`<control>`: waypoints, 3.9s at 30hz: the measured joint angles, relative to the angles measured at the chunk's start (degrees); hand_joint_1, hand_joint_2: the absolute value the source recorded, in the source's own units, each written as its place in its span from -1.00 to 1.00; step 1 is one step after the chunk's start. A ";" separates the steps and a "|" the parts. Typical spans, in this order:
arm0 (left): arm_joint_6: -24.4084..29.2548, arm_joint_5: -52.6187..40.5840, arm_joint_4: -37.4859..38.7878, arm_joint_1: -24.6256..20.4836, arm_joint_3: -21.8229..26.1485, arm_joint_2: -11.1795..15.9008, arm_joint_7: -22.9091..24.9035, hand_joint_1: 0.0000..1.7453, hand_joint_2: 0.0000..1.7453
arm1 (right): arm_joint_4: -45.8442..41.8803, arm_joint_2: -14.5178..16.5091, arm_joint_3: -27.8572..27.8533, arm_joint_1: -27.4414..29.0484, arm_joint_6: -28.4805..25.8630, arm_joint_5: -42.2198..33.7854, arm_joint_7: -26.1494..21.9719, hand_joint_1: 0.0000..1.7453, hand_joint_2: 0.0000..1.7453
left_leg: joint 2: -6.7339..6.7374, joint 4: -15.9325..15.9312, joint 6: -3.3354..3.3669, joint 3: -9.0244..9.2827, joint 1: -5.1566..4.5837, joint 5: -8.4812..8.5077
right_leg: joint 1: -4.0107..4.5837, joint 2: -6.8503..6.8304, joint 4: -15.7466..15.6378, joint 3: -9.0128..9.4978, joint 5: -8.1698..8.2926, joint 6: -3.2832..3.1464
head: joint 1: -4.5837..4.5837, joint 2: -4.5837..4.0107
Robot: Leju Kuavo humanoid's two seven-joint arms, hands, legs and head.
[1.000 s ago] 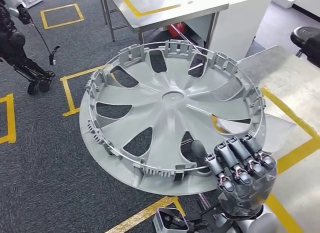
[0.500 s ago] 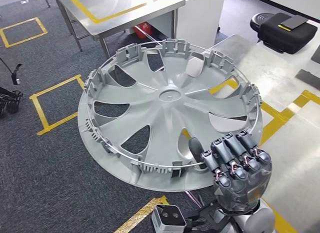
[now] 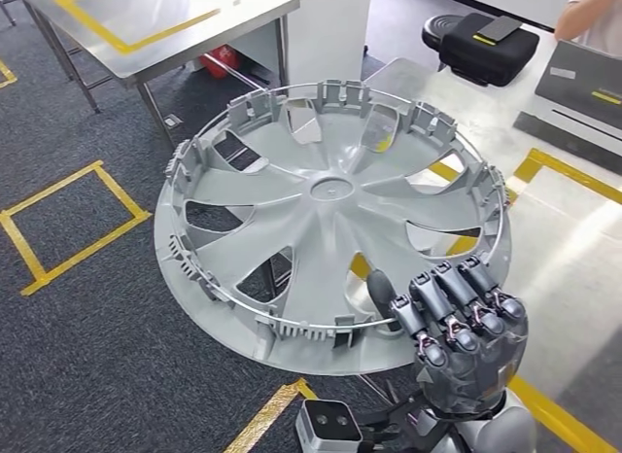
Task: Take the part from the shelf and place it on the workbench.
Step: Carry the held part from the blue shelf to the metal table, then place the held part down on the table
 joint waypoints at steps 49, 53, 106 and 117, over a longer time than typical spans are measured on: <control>0.06 -0.76 0.04 -0.12 -2.20 0.33 -1.15 -1.00 1.00 | 1.51 -0.20 -0.15 0.06 0.00 0.00 0.03 1.00 1.00 | -8.02 1.35 -0.63 -1.19 -0.15 0.38 | 0.59 7.50 -7.90 5.23 1.78 -2.48 | -0.77 0.01; -0.01 -0.50 0.04 -0.22 -2.21 0.27 -1.12 -1.00 1.00 | 1.58 -0.20 -0.15 0.10 0.00 0.00 0.03 1.00 1.00 | -6.38 0.12 0.15 -0.74 -0.20 0.60 | 0.37 6.90 -6.94 3.90 1.16 -1.14 | -0.67 0.01; -0.05 0.26 0.04 -0.06 -2.89 0.26 -0.11 -1.00 1.00 | 22.51 -10.11 -0.92 -3.88 -0.02 0.00 27.64 1.00 1.00 | -3.20 0.29 -1.29 -0.60 -0.39 0.36 | 0.04 1.11 -7.76 6.09 0.45 -1.16 | -0.61 0.00; -0.11 0.37 0.04 -0.06 -2.90 0.28 -0.05 -1.00 1.00 | 22.87 -10.50 -0.89 -4.12 -0.02 0.00 28.91 1.00 1.00 | -3.20 0.30 -1.28 -0.61 -0.39 0.35 | 0.03 1.10 -7.76 6.09 0.45 -1.16 | -0.62 0.00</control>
